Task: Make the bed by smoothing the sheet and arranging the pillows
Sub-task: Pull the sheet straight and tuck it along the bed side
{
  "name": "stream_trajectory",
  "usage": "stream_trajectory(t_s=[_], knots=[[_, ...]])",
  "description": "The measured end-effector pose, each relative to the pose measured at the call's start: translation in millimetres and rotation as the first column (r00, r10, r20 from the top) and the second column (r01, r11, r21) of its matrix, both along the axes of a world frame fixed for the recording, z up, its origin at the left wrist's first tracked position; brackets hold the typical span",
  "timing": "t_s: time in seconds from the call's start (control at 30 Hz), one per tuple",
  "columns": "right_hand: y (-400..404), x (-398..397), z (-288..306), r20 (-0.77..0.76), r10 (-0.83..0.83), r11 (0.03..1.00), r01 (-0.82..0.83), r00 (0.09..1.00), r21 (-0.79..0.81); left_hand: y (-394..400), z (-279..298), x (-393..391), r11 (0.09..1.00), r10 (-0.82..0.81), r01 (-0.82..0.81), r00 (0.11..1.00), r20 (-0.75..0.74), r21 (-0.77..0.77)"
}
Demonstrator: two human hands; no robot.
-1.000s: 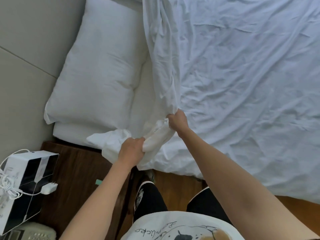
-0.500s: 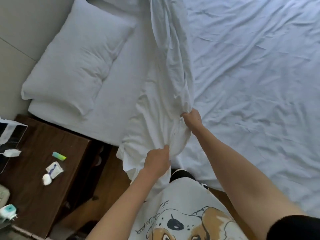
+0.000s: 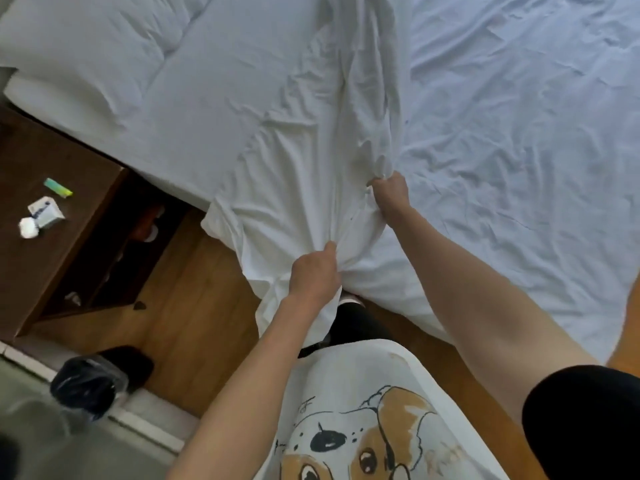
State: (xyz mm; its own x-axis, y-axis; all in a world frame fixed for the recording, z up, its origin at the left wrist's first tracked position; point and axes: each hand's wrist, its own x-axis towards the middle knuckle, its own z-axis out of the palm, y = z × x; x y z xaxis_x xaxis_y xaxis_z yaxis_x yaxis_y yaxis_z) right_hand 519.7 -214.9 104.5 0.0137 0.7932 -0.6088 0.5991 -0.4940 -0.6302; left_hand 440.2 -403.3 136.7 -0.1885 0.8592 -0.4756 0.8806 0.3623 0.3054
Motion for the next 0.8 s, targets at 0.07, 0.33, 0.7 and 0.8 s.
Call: stream_trajectory(t_s=[0.07,0.33,0.7,0.8], knots=[[-4,30,9,-0.001,0.005,1.000,-0.005,1.000,0.003,-6,10,30,1.000,0.012,-0.012,1.000,0.007,0.013],[0,138,34,0.009,0.097,0.995,-0.097,0.995,0.036,-7,19,156,0.996,0.073,-0.075,0.997,0.037,0.043],[42,362,11,0.009,0.294,0.955,-0.293,0.956,-0.034,25,9,391,0.988,0.146,-0.148,0.988,-0.042,-0.040],[62,423,6,0.035,0.298,0.954,-0.297,0.954,-0.026,45,9,451,0.990,0.133,-0.135,0.990,-0.041,-0.036]])
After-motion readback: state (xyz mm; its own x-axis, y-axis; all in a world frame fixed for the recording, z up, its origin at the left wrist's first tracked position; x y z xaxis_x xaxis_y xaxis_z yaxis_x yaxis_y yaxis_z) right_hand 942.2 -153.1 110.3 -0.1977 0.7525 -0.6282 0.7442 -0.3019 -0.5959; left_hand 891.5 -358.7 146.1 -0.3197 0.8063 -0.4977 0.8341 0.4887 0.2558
